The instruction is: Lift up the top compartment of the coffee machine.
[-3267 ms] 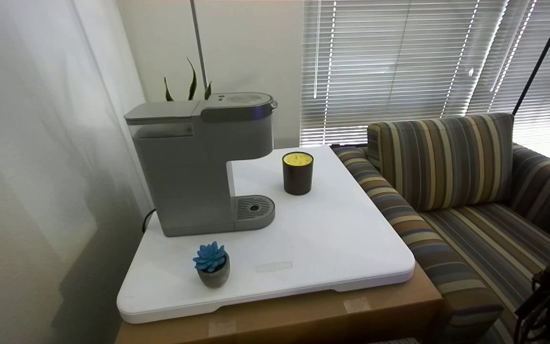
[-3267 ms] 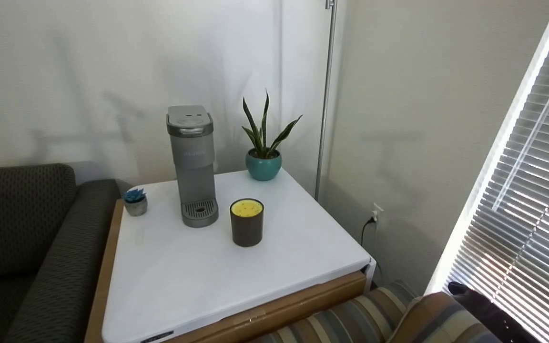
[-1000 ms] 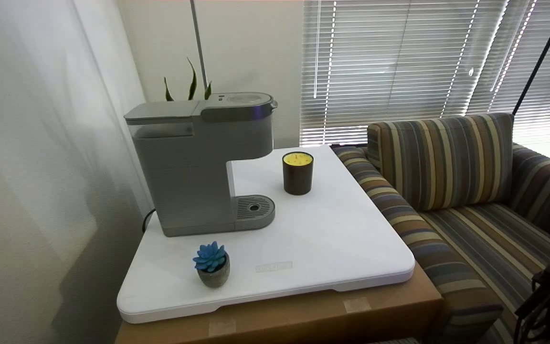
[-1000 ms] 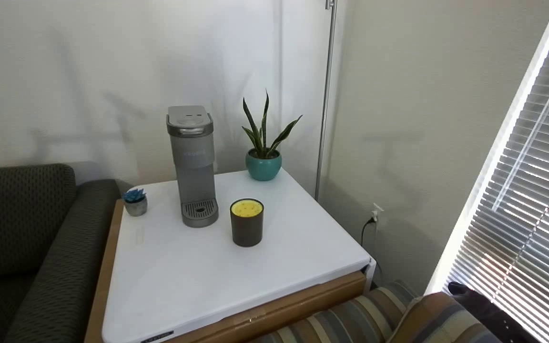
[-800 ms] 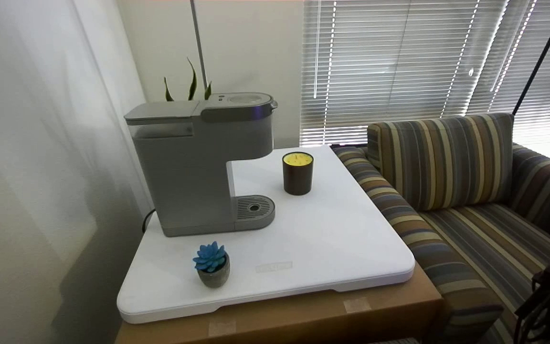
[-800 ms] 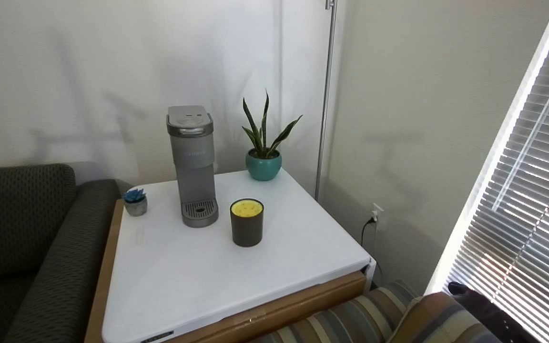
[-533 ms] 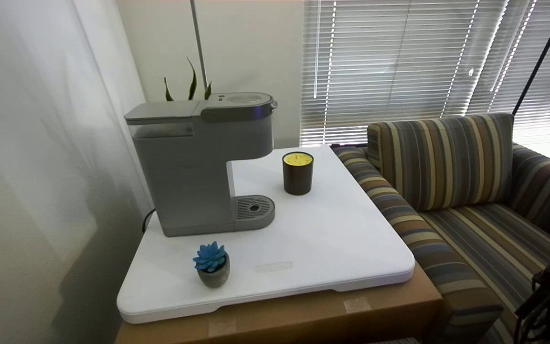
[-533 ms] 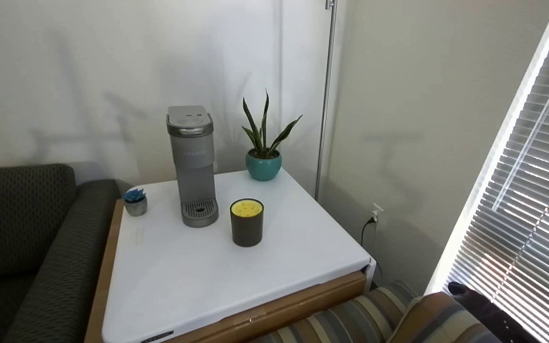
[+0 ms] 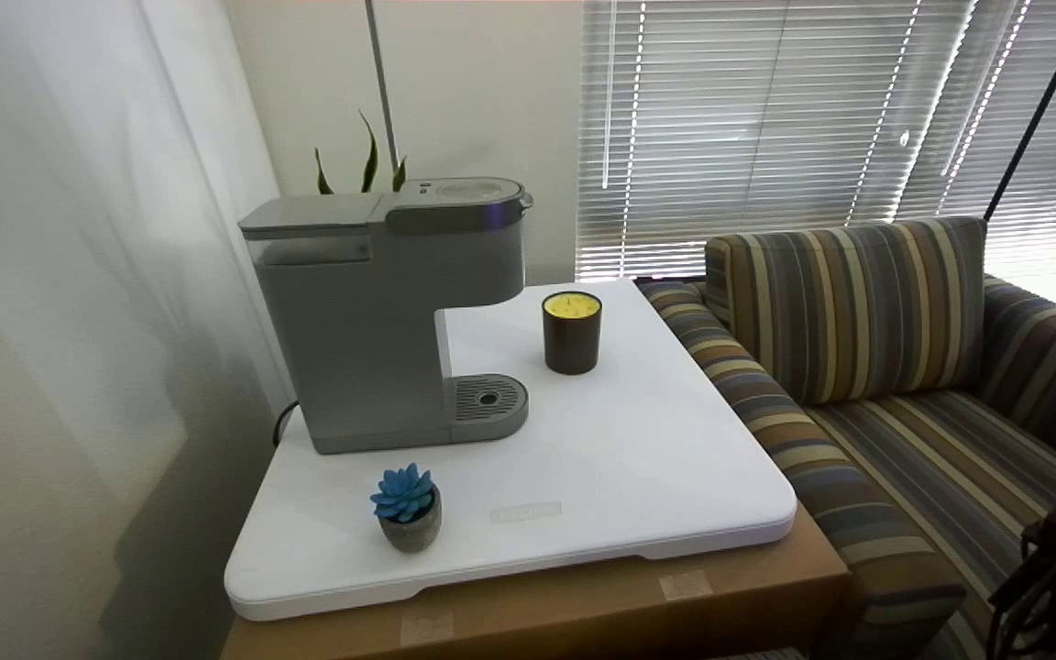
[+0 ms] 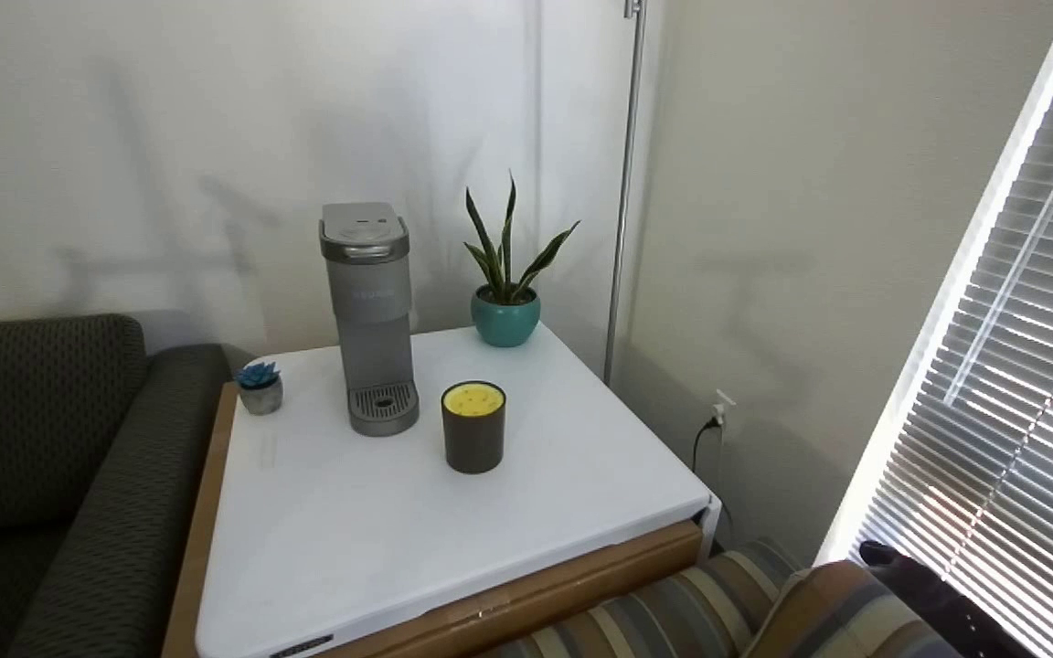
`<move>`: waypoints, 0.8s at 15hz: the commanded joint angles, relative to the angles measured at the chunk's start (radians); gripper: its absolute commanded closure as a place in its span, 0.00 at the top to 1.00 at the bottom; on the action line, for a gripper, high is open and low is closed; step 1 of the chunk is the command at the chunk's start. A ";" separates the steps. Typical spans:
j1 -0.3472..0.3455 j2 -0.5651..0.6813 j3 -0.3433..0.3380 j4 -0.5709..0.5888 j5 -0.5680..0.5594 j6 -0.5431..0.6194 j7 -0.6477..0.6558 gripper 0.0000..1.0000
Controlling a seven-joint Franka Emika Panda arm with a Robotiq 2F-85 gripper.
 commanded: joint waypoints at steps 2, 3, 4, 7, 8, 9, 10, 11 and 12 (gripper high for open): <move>0.006 0.013 -0.026 -0.031 0.053 0.090 0.000 1.00; 0.002 0.021 -0.028 -0.041 0.066 0.129 0.004 1.00; 0.001 0.031 -0.036 -0.052 0.087 0.181 0.006 1.00; 0.020 0.073 -0.073 -0.094 0.187 0.355 -0.012 1.00; 0.029 0.089 -0.084 -0.110 0.228 0.416 -0.019 1.00; 0.044 0.110 -0.102 -0.127 0.278 0.479 -0.030 1.00; 0.009 0.065 -0.062 -0.101 0.220 0.383 -0.006 1.00; 0.017 0.083 -0.072 -0.114 0.246 0.427 -0.011 1.00; 0.023 0.097 -0.079 -0.120 0.257 0.447 -0.012 1.00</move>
